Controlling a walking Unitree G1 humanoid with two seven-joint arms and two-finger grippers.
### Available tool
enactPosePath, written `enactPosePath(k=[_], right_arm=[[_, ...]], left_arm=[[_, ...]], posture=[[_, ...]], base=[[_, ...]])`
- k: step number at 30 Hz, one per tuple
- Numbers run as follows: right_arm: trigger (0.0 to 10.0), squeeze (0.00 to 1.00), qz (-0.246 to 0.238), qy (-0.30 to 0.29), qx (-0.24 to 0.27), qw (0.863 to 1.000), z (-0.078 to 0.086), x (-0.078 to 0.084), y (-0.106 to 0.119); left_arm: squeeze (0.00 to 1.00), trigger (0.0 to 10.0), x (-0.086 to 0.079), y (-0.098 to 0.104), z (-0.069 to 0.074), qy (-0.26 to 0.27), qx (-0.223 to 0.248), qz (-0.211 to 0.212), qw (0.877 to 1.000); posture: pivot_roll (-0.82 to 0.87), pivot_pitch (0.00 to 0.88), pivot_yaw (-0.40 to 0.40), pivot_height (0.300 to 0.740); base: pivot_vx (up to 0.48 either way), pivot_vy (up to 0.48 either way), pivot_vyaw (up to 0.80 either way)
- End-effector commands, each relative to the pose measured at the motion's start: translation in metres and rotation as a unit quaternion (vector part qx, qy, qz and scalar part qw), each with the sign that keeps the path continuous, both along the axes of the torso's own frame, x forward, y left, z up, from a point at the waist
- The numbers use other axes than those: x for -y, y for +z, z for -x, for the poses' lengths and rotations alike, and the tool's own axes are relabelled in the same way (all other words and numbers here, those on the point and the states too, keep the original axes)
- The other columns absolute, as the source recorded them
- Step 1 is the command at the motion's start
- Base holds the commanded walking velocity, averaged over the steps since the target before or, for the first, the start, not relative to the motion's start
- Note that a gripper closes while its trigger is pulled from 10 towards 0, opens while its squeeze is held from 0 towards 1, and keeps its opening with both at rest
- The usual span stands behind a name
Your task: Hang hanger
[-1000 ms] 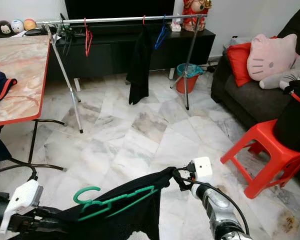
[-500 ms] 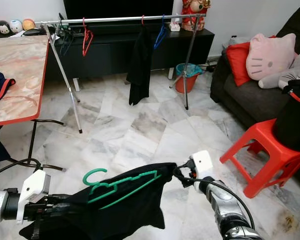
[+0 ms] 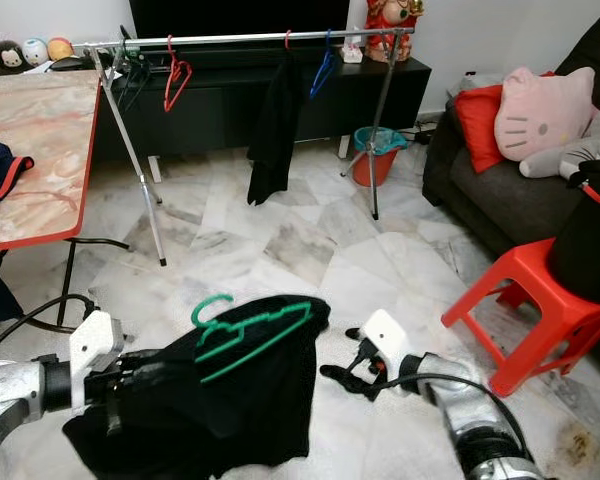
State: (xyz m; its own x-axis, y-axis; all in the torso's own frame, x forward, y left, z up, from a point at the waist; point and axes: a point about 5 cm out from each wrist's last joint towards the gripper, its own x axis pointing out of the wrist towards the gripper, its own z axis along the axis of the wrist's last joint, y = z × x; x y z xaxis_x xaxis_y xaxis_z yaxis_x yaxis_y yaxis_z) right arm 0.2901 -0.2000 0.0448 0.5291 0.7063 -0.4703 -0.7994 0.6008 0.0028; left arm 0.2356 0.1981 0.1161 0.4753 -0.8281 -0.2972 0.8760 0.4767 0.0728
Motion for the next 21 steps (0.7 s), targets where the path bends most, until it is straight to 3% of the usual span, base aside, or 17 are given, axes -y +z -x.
enactPosePath(k=[1, 3, 5, 6, 11, 12, 21], right_arm=[[10.0, 0.00, -0.010, 0.020, 0.007, 1.000, 0.000, 0.000, 0.008], [10.0, 0.00, 0.005, 0.025, 0.019, 0.999, 0.000, 0.000, 0.010], [10.0, 0.00, 0.030, -0.005, 0.036, 0.999, -0.005, 0.003, 0.010], [10.0, 0.00, 0.044, -0.056, 0.059, 0.996, -0.011, 0.004, 0.008], [10.0, 0.00, 0.061, -0.173, 0.087, 0.979, -0.018, 0.005, 0.001], [10.0, 0.00, 0.045, -0.207, 0.084, 0.974, -0.017, 0.002, -0.004], [10.0, 0.00, -0.084, -0.271, 0.088, 0.955, -0.010, -0.009, -0.005]], left_arm=[[0.00, 10.0, -0.006, 0.005, -0.011, 0.045, 0.014, -0.008, 0.999], [0.00, 10.0, -0.008, 0.001, -0.017, 0.081, 0.007, -0.011, 0.997], [0.00, 10.0, -0.005, 0.000, -0.018, 0.086, -0.003, -0.004, 0.996], [0.00, 10.0, 0.000, 0.001, -0.017, 0.082, -0.012, 0.009, 0.997], [0.00, 10.0, 0.007, 0.006, -0.018, 0.078, -0.038, 0.043, 0.995], [0.00, 10.0, 0.010, 0.008, -0.017, 0.070, -0.043, 0.054, 0.995], [0.00, 10.0, 0.028, 0.026, -0.015, 0.042, -0.031, 0.106, 0.993]], posture=[[0.08, 0.000, -0.071, 0.740], [0.07, 0.000, -0.071, 0.740], [0.07, 0.000, -0.072, 0.740], [0.07, 0.000, -0.073, 0.740], [0.08, 0.000, -0.072, 0.740], [0.07, 0.000, -0.070, 0.740], [0.08, 0.000, -0.069, 0.740]], base=[[0.000, 0.000, 0.00], [0.000, 0.000, 0.00], [0.000, 0.000, 0.00], [0.000, 0.000, 0.00], [0.000, 0.000, 0.00], [0.000, 0.000, 0.00], [0.000, 0.000, 0.00]])
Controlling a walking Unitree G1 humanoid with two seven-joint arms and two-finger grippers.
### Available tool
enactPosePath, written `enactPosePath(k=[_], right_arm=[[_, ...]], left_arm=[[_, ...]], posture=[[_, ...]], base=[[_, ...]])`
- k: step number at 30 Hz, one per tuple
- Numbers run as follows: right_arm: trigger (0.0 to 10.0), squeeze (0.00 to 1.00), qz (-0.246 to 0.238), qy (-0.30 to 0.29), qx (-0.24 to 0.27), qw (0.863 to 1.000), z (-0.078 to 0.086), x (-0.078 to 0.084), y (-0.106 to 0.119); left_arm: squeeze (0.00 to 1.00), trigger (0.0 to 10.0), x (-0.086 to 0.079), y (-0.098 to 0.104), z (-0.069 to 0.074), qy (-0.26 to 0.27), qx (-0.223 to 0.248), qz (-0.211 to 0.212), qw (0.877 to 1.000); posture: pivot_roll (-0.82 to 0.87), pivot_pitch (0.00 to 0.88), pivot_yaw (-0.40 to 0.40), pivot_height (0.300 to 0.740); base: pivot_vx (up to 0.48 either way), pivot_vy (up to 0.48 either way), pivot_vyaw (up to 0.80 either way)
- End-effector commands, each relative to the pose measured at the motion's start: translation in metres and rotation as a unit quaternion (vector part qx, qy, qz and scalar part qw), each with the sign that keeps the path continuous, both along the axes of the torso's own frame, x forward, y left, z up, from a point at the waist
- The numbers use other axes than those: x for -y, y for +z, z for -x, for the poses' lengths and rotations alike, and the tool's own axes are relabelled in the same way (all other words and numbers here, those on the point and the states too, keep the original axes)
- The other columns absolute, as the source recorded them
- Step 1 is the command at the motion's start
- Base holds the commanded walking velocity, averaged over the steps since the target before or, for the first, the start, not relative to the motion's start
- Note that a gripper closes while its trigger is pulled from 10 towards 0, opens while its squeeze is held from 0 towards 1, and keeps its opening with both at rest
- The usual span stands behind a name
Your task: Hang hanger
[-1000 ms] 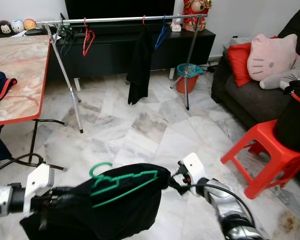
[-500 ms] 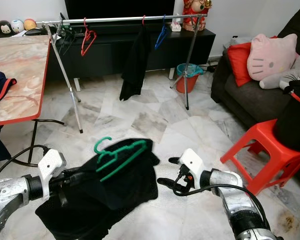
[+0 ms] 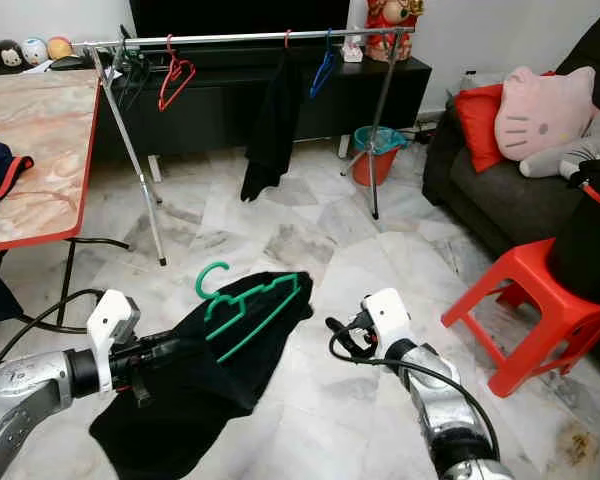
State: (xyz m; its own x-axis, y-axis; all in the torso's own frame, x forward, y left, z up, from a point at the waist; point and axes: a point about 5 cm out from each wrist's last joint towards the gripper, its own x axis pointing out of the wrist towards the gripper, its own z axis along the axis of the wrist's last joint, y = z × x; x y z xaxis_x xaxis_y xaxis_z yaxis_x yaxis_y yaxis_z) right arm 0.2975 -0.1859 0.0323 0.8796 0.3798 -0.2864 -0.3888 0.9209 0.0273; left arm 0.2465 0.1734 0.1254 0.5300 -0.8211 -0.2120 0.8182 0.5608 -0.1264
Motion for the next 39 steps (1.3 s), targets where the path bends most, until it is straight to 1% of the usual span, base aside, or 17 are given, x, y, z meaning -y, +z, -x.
enactPosePath(k=[1, 6, 9, 11, 18, 23, 27, 33, 37, 39], right_arm=[[10.0, 0.00, -0.016, -0.016, 0.026, 0.999, -0.002, 0.006, 0.008], [10.0, 0.00, -0.021, -0.046, 0.050, 0.997, -0.001, 0.008, 0.009], [10.0, 0.00, -0.010, -0.083, 0.067, 0.994, 0.000, 0.011, 0.008], [10.0, 0.00, -0.020, -0.100, 0.076, 0.992, 0.001, 0.013, 0.009], [10.0, 0.00, -0.021, -0.103, 0.087, 0.991, 0.003, 0.010, 0.009], [10.0, 0.00, -0.017, -0.093, 0.092, 0.991, 0.004, 0.007, 0.008], [10.0, 0.00, -0.007, -0.099, 0.093, 0.991, 0.003, 0.008, 0.007], [10.0, 0.00, -0.001, -0.112, 0.097, 0.989, 0.001, 0.011, 0.009], [10.0, 0.00, 0.003, -0.113, 0.113, 0.987, -0.001, 0.010, 0.013], [10.0, 0.00, 0.002, -0.121, 0.128, 0.984, -0.003, 0.011, 0.017]], left_arm=[[0.00, 10.0, 0.006, 0.019, -0.004, -0.012, 0.035, 0.020, 0.999], [0.00, 10.0, 0.017, 0.029, -0.002, -0.032, 0.046, 0.032, 0.998], [0.00, 10.0, 0.022, 0.038, -0.001, -0.041, 0.048, 0.044, 0.997], [0.00, 10.0, 0.025, 0.041, 0.001, -0.051, 0.050, 0.050, 0.996], [0.00, 10.0, 0.030, 0.044, 0.004, -0.057, 0.048, 0.054, 0.996], [0.00, 10.0, 0.038, 0.049, 0.007, -0.070, 0.049, 0.065, 0.994], [0.00, 10.0, 0.044, 0.051, 0.009, -0.082, 0.051, 0.071, 0.993], [0.00, 10.0, 0.047, 0.053, 0.012, -0.094, 0.050, 0.073, 0.992], [0.00, 10.0, 0.048, 0.053, 0.014, -0.098, 0.048, 0.077, 0.991], [0.00, 10.0, 0.049, 0.049, 0.016, -0.100, 0.040, 0.075, 0.991]], posture=[[0.08, 0.000, -0.069, 0.740], [0.08, 0.000, -0.070, 0.740], [0.07, 0.000, -0.072, 0.740], [0.07, 0.000, -0.072, 0.740], [0.07, 0.000, -0.072, 0.740], [0.07, 0.000, -0.076, 0.740], [0.07, 0.000, -0.076, 0.740], [0.08, 0.000, -0.078, 0.740], [0.08, 0.000, -0.079, 0.740], [0.08, 0.000, -0.079, 0.740]], base=[[0.000, 0.000, 0.00], [0.000, 0.000, 0.00], [0.000, 0.000, 0.00], [0.000, 0.000, 0.00], [0.000, 0.000, 0.00], [0.000, 0.000, 0.00], [0.000, 0.000, 0.00], [0.000, 0.000, 0.00], [0.000, 0.000, 0.00], [0.000, 0.000, 0.00]])
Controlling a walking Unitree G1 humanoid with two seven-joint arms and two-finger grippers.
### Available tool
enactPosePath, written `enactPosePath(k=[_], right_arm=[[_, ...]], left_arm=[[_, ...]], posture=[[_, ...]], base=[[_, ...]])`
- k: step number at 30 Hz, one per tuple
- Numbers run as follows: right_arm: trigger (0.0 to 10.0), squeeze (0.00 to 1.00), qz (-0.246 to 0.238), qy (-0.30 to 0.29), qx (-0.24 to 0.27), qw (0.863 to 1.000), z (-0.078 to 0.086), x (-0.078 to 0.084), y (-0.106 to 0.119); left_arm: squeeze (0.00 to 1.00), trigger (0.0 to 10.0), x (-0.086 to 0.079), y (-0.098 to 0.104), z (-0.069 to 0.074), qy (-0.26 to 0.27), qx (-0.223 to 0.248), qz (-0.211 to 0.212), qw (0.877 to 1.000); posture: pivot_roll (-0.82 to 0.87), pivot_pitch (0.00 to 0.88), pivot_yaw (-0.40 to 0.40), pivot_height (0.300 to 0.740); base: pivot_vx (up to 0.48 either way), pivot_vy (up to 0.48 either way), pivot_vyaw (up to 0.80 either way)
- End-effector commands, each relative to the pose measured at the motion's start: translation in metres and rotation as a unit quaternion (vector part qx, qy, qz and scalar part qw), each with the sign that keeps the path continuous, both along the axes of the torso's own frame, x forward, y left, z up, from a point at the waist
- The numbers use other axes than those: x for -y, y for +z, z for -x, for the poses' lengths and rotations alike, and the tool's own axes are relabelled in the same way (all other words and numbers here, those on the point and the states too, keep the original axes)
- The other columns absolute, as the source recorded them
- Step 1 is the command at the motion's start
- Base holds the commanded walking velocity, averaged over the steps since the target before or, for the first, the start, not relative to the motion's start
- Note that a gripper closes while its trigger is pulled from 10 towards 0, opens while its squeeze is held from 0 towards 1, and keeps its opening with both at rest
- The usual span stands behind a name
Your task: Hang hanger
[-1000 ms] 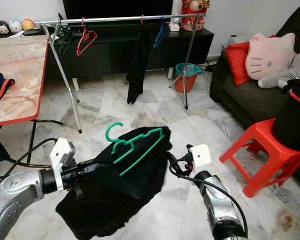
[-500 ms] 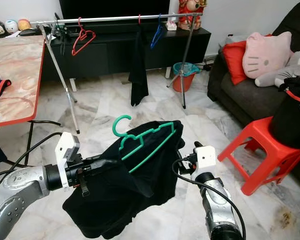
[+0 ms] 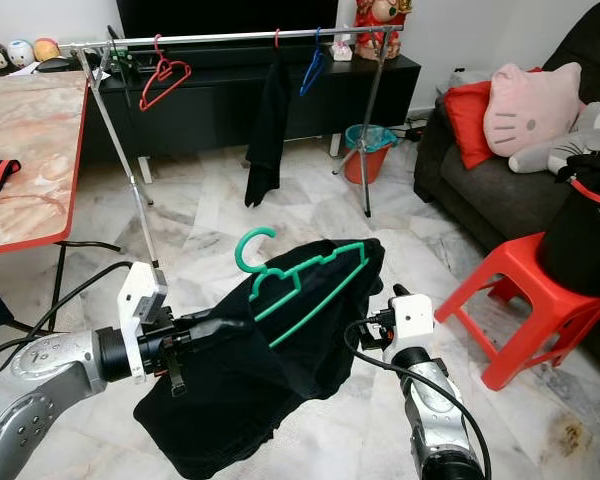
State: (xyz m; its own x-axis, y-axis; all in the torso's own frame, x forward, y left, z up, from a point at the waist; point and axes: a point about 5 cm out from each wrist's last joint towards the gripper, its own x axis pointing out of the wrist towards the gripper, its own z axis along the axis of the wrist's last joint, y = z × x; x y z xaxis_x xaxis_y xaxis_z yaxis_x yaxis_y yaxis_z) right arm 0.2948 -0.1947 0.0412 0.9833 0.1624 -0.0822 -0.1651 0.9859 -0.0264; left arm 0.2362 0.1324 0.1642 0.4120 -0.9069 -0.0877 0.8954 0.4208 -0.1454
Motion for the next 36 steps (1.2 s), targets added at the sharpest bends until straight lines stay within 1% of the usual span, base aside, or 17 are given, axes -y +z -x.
enactPosePath(k=[1, 3, 6, 9, 15, 16, 17, 18, 22, 33, 36], right_arm=[[10.0, 0.00, 0.006, -0.009, 0.027, 1.000, -0.007, 0.002, 0.010], [10.0, 0.00, 0.002, -0.006, 0.040, 0.999, -0.009, 0.001, 0.015], [10.0, 0.00, 0.003, -0.001, 0.044, 0.999, -0.011, -0.001, 0.017], [10.0, 0.00, 0.007, 0.002, 0.044, 0.999, -0.012, -0.001, 0.017], [10.0, 0.00, 0.018, -0.004, 0.023, 1.000, -0.011, -0.001, 0.011], [5.2, 0.00, 0.027, -0.005, 0.017, 0.999, -0.010, 0.000, 0.009], [3.1, 0.00, 0.036, -0.009, 0.010, 0.999, -0.009, 0.001, 0.007], [0.0, 0.00, 0.042, -0.012, 0.006, 0.999, -0.009, 0.002, 0.006], [0.0, 0.00, 0.066, -0.013, -0.001, 0.998, -0.009, 0.005, 0.004], [0.0, 0.00, 0.085, -0.011, -0.012, 0.996, -0.006, 0.006, -0.001], [0.0, 0.00, 0.100, -0.012, -0.018, 0.995, -0.005, 0.007, -0.003]], left_arm=[[0.00, 10.0, 0.008, 0.008, 0.007, -0.028, 0.013, 0.014, 0.999], [0.00, 10.0, 0.008, 0.001, 0.010, -0.029, -0.001, 0.007, 1.000], [0.00, 10.0, 0.008, -0.005, 0.013, -0.028, -0.011, -0.001, 1.000], [0.00, 10.0, 0.009, -0.004, 0.016, -0.032, -0.014, 0.002, 0.999], [0.00, 10.0, 0.006, -0.003, 0.016, -0.030, -0.014, -0.003, 0.999], [0.00, 10.0, 0.005, -0.002, 0.016, -0.029, -0.013, -0.005, 0.999], [0.00, 10.0, 0.004, -0.002, 0.016, -0.029, -0.013, -0.008, 0.999], [0.00, 10.0, 0.002, -0.002, 0.016, -0.028, -0.012, -0.012, 0.999], [0.00, 10.0, -0.004, -0.002, 0.014, -0.019, -0.010, -0.023, 0.999], [0.00, 10.0, -0.009, 0.000, 0.009, 0.000, -0.004, -0.025, 1.000], [0.00, 10.0, -0.011, 0.000, 0.007, 0.007, -0.002, -0.023, 1.000]], posture=[[0.08, 0.000, -0.079, 0.740], [0.08, 0.000, -0.078, 0.740], [0.08, 0.000, -0.080, 0.740], [0.08, 0.000, -0.080, 0.740], [0.09, 0.000, -0.081, 0.740], [0.09, 0.000, -0.081, 0.740], [0.09, 0.000, -0.081, 0.740], [0.09, 0.000, -0.081, 0.740], [0.09, 0.000, -0.078, 0.740], [0.10, 0.000, -0.080, 0.740], [0.10, 0.000, -0.080, 0.740]], base=[[0.000, 0.000, 0.00], [0.000, 0.000, 0.00], [0.000, 0.000, 0.00], [0.000, 0.000, 0.00], [0.000, 0.000, 0.00], [0.000, 0.000, 0.00], [0.000, 0.000, 0.00], [0.000, 0.000, 0.00], [0.000, 0.000, 0.00], [0.000, 0.000, 0.00], [0.000, 0.000, 0.00]])
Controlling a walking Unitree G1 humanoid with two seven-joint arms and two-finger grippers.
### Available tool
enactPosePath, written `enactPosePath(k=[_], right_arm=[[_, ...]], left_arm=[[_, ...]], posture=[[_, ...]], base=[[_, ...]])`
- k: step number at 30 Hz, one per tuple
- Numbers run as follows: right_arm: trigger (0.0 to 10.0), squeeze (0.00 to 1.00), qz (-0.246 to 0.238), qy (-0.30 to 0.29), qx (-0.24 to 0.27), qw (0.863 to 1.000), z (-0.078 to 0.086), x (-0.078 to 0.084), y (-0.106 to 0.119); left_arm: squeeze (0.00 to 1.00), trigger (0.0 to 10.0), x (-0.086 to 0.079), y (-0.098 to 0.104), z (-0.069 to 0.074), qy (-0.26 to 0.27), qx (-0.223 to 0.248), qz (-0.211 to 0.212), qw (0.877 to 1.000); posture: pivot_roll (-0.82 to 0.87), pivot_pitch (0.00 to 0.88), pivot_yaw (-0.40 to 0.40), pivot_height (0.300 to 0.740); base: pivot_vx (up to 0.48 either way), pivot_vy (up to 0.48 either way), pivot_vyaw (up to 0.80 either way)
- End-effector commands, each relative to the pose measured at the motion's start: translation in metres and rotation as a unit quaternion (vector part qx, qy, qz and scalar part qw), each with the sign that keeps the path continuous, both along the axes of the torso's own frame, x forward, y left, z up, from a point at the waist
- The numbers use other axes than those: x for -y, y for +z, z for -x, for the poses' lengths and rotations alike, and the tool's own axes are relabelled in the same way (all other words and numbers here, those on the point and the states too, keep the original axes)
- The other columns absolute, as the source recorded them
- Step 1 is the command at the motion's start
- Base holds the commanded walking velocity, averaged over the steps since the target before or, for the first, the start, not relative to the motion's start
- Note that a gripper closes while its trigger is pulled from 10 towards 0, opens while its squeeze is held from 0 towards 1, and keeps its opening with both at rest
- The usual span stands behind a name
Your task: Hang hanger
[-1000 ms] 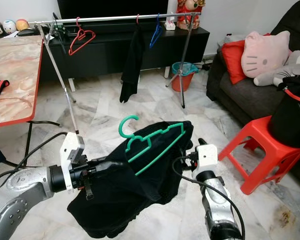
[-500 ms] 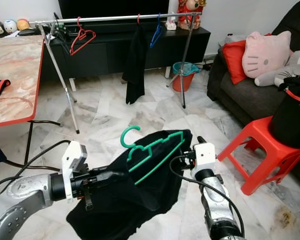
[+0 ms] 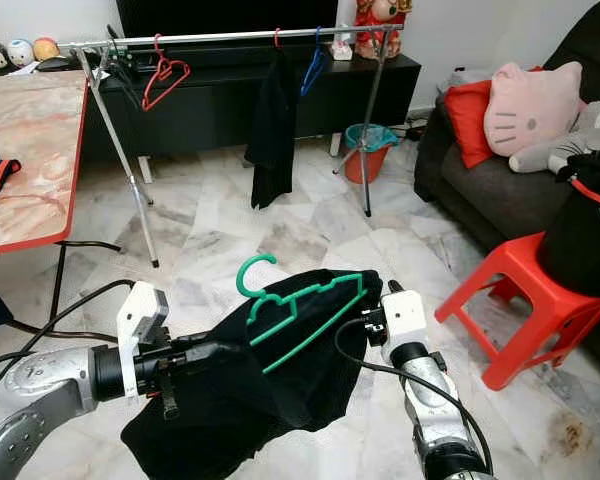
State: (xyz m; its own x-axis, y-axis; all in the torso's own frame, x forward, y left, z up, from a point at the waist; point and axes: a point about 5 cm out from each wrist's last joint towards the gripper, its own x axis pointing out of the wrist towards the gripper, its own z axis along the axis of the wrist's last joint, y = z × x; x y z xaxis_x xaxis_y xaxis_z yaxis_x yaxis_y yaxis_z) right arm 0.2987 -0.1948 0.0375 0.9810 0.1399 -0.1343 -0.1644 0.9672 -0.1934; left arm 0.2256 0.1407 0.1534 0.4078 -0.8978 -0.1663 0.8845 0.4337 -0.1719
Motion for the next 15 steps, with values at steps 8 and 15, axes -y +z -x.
enactPosePath(k=[8, 15], right_arm=[[0.0, 0.00, 0.023, -0.014, -0.007, 1.000, -0.0001, 0.0090, -0.0005], [0.0, 0.00, 0.034, -0.008, -0.009, 0.999, -0.0010, 0.0094, -0.0001]], left_arm=[[0.00, 10.0, -0.0062, 0.0121, -0.0060, 0.012, 0.031, 0.004, 0.999], [0.00, 10.0, -0.0066, 0.0140, -0.0046, 0.008, 0.035, 0.002, 0.999]], posture=[[0.09, 0.000, -0.080, 0.740], [0.10, 0.000, -0.081, 0.740]], base=[[0.000, 0.000, 0.00], [0.000, 0.000, 0.00]])
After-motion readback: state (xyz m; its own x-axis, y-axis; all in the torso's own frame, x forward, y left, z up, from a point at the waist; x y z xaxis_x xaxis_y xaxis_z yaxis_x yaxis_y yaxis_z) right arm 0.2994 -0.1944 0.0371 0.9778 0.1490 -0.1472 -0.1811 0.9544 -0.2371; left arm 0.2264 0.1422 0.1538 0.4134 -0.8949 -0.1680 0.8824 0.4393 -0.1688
